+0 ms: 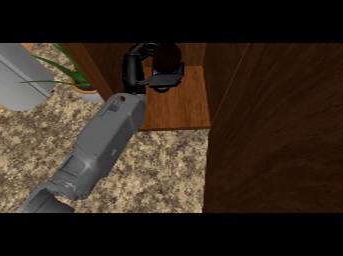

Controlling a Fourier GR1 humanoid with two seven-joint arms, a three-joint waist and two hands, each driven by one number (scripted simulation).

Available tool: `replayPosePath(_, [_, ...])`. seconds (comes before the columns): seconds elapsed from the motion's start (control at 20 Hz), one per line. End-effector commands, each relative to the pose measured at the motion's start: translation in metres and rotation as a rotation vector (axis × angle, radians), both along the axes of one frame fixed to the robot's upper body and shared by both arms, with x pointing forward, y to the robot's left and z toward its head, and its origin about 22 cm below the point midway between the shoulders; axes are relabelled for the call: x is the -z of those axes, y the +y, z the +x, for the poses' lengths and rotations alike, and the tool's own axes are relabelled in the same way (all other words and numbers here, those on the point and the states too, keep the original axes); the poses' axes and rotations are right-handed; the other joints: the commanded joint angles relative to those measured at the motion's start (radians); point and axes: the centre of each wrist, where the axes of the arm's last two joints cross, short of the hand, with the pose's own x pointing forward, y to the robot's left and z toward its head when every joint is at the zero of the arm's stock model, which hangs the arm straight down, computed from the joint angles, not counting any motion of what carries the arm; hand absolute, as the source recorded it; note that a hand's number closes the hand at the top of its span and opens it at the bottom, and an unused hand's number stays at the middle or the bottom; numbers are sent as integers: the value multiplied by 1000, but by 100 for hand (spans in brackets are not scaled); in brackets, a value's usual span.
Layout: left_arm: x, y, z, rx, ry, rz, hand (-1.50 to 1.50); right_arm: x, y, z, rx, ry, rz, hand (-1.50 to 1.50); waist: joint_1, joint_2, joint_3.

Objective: Pick up the wine, place it into the cabinet and close the cabinet

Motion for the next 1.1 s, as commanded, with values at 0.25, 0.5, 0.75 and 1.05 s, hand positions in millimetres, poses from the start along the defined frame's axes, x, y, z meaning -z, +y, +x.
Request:
replayPosePath(0.25, [14, 11, 1, -47, 85, -169, 150, -11, 11, -14, -86, -33, 29, -150, -18, 11, -1])
replayPosePath(0.5, [17, 12, 1, -53, 61, -175, 150, -16, 8, -23, -77, -38, 35, -150, -23, 10, -1])
replayPosePath(0.75, [8, 16, 8, -44, 87, -166, 150, -16, 2, -16, -50, -54, 18, -150, -21, 11, 0])
replayPosePath(1.05, [21, 26, 4, -58, 92, -98, -150, -6, 6, -8, -49, -46, 38, -150, -17, 13, 0])
